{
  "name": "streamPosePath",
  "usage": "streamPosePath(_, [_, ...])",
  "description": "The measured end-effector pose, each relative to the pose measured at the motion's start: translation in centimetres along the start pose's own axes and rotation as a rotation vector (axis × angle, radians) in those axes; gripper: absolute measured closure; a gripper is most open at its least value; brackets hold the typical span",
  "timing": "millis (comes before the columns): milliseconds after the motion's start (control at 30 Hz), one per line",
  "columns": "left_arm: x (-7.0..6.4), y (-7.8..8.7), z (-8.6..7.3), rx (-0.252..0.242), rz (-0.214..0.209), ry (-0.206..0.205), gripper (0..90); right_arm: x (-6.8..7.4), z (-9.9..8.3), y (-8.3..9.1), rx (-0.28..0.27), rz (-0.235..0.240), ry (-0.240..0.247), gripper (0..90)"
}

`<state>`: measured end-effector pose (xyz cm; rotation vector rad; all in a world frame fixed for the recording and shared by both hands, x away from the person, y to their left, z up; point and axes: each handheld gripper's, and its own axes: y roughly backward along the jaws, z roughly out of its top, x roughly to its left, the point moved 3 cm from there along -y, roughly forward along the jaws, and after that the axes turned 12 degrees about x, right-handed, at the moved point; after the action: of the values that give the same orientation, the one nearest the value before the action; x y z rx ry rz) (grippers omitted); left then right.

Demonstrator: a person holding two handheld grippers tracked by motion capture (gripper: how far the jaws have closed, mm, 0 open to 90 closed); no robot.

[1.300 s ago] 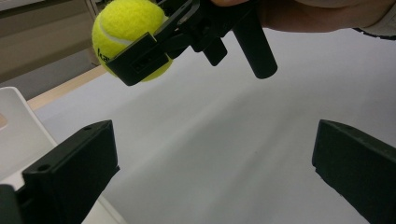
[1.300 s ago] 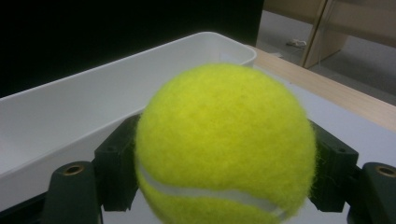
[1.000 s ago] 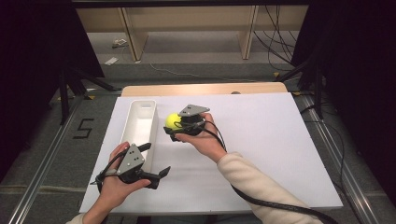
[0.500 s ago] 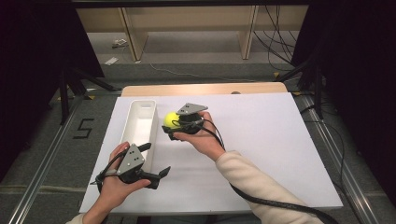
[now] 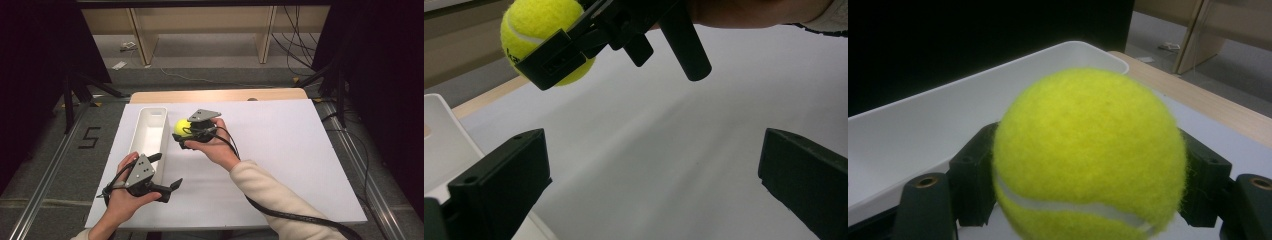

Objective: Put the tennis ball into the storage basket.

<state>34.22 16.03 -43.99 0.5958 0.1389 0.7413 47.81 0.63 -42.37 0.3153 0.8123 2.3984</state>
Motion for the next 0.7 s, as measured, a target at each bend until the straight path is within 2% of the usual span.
streamPosePath(700, [-0.04,0.01,0.01,-0.002,-0.002,0.004,0.0,0.27,0.78,-0.23,-0.011,0.007,0.001,26.7])
